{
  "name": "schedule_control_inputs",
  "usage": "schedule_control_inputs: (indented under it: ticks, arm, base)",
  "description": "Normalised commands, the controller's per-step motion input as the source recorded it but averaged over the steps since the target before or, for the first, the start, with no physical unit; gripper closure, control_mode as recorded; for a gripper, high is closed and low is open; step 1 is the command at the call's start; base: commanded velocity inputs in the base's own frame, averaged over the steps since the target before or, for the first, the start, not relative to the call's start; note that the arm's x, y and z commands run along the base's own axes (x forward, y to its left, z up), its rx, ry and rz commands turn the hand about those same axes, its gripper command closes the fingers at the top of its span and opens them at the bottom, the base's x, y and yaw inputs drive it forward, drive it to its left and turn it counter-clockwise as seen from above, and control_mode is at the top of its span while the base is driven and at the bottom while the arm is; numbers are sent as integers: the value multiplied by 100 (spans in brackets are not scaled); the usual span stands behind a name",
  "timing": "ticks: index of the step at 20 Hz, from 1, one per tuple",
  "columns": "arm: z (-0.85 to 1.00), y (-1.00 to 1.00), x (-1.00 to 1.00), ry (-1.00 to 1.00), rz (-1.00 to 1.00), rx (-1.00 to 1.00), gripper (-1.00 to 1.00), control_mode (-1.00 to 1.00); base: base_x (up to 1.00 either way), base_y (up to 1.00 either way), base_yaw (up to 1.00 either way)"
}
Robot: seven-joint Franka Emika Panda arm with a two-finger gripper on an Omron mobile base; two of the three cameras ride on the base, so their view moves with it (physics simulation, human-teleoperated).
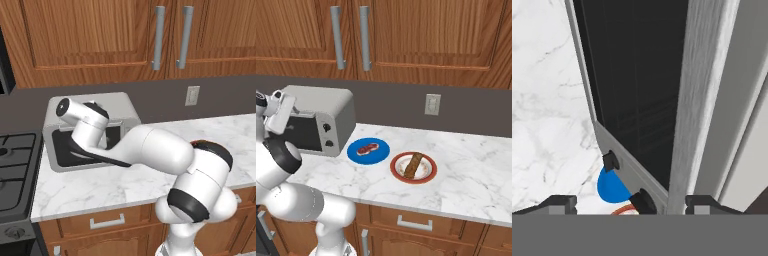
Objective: Open the toaster oven door. Place the baguette on the top rack in the toaster oven and place the steak on the bottom rack.
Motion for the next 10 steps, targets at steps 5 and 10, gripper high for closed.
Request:
schedule_control_inputs:
  ticks: [5, 10]
  arm:
    - [-4, 0, 10, 0, 1, 0, -100, -100]
    - [-8, 0, 8, 0, 0, 0, -100, -100]
  base:
    - [0, 0, 0]
    - [0, 0, 0]
